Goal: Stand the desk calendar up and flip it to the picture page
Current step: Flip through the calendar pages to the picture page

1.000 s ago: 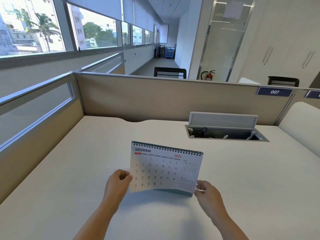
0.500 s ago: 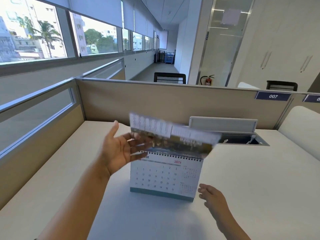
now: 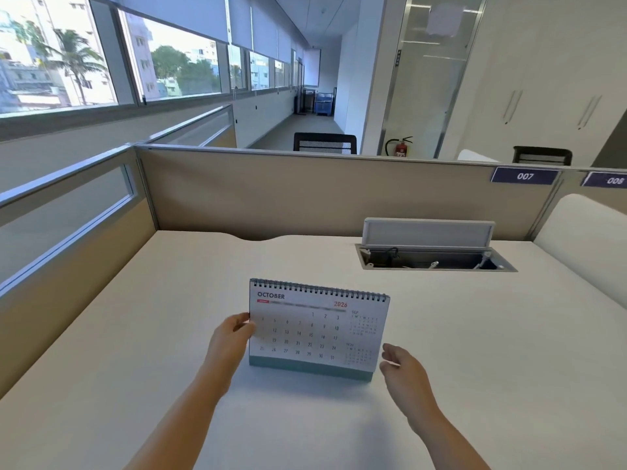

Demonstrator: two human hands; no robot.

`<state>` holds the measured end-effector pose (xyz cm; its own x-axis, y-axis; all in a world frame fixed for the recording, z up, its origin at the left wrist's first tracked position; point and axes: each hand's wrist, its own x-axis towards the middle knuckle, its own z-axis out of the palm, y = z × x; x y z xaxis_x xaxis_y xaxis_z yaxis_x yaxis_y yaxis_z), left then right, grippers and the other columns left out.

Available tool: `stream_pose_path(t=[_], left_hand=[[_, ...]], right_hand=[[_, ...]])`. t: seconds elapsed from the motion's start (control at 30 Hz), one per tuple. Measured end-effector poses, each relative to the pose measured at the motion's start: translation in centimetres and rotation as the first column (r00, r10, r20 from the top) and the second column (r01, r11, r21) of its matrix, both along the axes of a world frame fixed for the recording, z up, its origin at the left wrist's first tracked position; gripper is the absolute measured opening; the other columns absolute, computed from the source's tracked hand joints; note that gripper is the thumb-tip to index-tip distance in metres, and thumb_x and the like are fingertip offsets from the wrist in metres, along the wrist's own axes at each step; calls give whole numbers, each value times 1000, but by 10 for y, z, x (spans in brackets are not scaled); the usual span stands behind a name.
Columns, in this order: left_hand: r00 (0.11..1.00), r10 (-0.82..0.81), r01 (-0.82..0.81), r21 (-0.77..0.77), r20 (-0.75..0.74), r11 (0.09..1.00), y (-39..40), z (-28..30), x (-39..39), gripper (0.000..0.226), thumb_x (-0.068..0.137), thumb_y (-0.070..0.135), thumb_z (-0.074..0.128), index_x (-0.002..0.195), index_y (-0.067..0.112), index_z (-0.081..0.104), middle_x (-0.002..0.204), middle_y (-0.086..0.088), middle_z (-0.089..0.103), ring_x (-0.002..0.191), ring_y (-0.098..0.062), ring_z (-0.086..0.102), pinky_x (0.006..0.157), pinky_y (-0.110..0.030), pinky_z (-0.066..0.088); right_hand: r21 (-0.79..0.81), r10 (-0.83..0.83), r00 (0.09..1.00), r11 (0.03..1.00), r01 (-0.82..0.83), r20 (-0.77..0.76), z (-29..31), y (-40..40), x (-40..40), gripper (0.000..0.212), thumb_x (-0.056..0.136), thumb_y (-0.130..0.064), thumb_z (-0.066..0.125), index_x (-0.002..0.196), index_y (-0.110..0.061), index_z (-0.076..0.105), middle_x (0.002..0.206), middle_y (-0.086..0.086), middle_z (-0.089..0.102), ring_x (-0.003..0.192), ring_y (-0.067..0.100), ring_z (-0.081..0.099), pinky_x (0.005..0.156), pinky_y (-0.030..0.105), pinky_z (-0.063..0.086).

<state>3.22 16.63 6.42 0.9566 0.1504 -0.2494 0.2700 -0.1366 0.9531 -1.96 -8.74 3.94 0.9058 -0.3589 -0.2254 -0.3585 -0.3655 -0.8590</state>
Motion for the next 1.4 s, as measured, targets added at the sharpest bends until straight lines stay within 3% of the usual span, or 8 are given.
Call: stream_pose_path(t=[0.2,0.4,0.67,0.8,0.9,1.03,1.3,1.4], left_hand=[[1000,11,-11,68,1,998,1,-6,-6,34,91,13,45,123,9,52,111,-9,60,99,-23,50,80,-36,36],[999,19,-22,91,31,996,-1,-8,-14,34,91,13,46,125,13,53,100,-1,57,95,-23,50,76,-38,37],[999,34,-38,96,42,995,1,-13,-15,33,90,12,46,122,12,54,94,2,58,94,-22,51,76,-36,36],[998,40,-43,78,39,996,2,-15,-16,31,90,12,46,121,11,52,99,-3,58,95,-24,51,76,-36,36],[998,46,-48,47,34,998,3,-16,-16,25,89,11,48,113,12,55,103,-6,60,96,-23,51,77,-34,36],[998,57,-58,18,38,998,5,-17,-16,16,87,10,51,102,14,57,101,-5,61,96,-23,53,74,-29,36],[999,42,-43,56,14,998,10,-26,-20,31,87,13,50,118,12,54,96,-1,60,79,-15,52,65,-27,41],[999,26,-25,58,-18,998,12,-32,-25,35,87,12,49,122,12,54,101,-2,60,89,-19,52,72,-29,40]], right_hand=[[-42,35,999,999,-34,26,2,4,0,41,88,0,40,123,-14,55,123,4,61,95,15,50,62,13,37],[-93,80,996,993,-75,45,1,5,-2,42,88,-1,40,124,-18,54,109,-5,62,91,12,52,60,3,35],[-176,57,998,983,-49,41,2,3,-9,33,87,-6,49,119,-13,58,115,2,67,97,14,59,76,22,42],[-208,-17,997,978,32,74,6,1,-11,8,80,-16,65,86,-21,66,87,-6,72,78,11,64,68,28,48],[-173,-35,994,983,52,100,10,1,-14,18,71,-22,76,68,-22,58,67,-8,66,64,10,61,54,24,42],[-113,-32,997,993,40,68,10,3,-16,26,67,-23,79,70,-20,54,67,4,69,69,22,67,56,29,43],[-88,-13,996,996,21,89,8,4,-16,22,75,-17,72,85,-21,53,70,1,70,72,21,68,72,41,52],[-62,-36,995,997,42,95,3,5,-18,22,76,-13,70,79,-24,52,69,-2,69,75,26,68,75,44,54]])
